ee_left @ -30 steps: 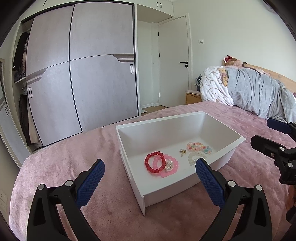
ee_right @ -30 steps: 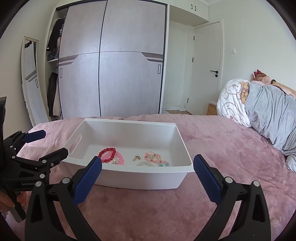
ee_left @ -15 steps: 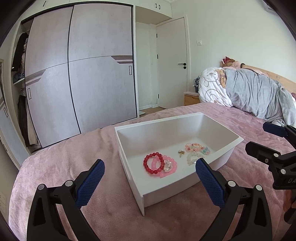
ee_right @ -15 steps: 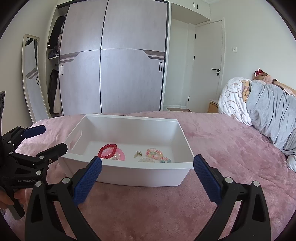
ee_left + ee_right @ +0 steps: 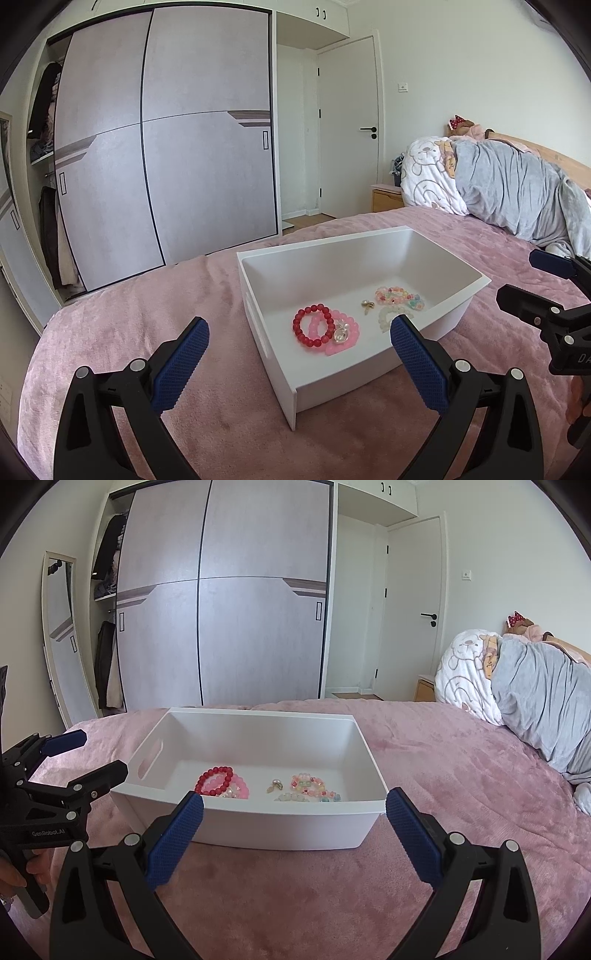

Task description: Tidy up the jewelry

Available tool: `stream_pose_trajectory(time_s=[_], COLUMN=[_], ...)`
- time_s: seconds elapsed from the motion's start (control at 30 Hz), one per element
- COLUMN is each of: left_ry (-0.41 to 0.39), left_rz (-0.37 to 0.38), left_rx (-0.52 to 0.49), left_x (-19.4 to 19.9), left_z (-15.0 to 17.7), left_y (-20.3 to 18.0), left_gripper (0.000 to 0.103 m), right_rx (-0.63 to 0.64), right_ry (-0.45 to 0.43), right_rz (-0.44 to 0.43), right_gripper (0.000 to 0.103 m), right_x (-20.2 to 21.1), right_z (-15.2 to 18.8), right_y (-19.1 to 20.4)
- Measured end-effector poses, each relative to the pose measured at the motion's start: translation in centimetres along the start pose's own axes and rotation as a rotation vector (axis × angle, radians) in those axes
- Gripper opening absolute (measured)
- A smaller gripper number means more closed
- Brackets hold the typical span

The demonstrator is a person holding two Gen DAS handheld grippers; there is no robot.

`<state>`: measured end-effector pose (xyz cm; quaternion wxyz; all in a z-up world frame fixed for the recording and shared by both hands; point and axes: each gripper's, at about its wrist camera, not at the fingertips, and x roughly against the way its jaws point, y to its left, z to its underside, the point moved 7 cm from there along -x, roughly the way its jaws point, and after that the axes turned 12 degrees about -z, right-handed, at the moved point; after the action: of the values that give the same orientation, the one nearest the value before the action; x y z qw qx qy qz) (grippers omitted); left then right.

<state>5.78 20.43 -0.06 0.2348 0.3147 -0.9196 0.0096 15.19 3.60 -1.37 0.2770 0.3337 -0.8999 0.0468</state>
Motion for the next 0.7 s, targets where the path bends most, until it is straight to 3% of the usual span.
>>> stream_pose_trajectory(time_s=[0.7], left_ry=[-0.016], left_rz=[0.01], left_rx=[0.019], left_x=[0.23], left_z=[0.07], left_y=[0.32], left_gripper=[0.099], right_rx=[0.025], right_ry=[-0.022], right_rz=[-0.003], right_gripper=[0.098], right_x=[-0.15], right_z=[0.6], right_y=[0.58])
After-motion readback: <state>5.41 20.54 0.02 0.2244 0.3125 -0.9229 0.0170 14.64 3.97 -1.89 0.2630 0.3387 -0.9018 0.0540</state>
